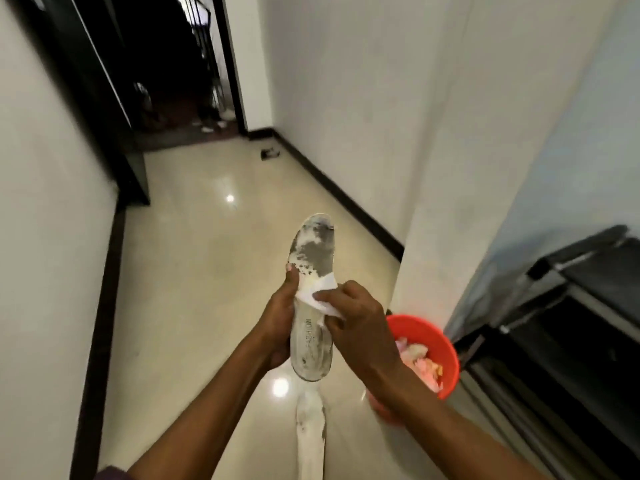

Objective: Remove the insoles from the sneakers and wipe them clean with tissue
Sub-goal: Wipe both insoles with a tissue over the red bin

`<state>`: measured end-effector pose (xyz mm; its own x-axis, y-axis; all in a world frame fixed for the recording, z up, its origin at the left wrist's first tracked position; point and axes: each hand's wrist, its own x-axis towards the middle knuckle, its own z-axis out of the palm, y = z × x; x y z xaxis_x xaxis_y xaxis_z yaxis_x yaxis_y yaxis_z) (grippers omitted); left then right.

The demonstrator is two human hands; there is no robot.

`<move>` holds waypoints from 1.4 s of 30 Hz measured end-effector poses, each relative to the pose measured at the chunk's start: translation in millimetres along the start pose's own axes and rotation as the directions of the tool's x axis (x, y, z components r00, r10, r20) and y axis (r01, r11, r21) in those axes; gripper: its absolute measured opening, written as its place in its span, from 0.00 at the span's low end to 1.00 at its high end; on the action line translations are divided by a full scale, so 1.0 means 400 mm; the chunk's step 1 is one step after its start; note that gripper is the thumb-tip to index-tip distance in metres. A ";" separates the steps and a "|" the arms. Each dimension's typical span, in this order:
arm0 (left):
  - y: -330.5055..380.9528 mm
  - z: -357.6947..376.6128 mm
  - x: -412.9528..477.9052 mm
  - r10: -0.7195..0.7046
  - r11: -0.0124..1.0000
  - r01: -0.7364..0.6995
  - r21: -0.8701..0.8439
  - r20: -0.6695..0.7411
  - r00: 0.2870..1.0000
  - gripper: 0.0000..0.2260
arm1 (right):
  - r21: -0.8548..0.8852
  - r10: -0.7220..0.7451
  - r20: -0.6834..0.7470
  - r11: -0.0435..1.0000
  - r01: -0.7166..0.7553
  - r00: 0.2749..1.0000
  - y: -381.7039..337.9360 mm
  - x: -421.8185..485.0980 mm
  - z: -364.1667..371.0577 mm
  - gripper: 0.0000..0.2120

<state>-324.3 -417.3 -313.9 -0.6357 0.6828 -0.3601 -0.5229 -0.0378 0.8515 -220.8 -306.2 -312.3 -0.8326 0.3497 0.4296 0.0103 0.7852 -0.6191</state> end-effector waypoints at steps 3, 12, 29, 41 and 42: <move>0.182 0.124 -0.115 0.063 0.996 -0.055 -0.075 0.107 0.992 0.40 | -0.100 -0.191 -0.057 0.978 0.185 0.980 -0.159 0.033 -0.177 0.11; 0.479 0.466 -0.553 0.233 0.972 -0.213 -0.099 0.502 0.833 0.38 | -0.418 -0.373 -0.347 0.883 0.215 0.861 -0.586 0.055 -0.767 0.06; 0.740 0.808 -1.039 0.437 0.898 -0.302 -0.319 0.722 0.537 0.30 | -0.632 -0.635 -0.455 0.724 0.276 0.624 -1.051 -0.050 -1.304 0.06; 0.821 0.824 -1.137 0.466 0.856 -0.448 -0.258 0.759 0.454 0.33 | -0.746 -0.800 -0.315 0.541 0.387 0.511 -1.210 -0.060 -1.366 0.09; 0.825 0.827 -1.140 0.481 0.846 -0.463 -0.262 0.751 0.452 0.32 | -0.773 -0.823 -0.219 0.474 0.422 0.524 -1.217 -0.064 -1.360 0.09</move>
<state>-19.2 -499.9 257.4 -0.1121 0.8389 0.5327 -0.2970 -0.5398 0.7876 96.8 -419.4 335.9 -0.3237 -0.3515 0.8784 0.0820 0.9145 0.3962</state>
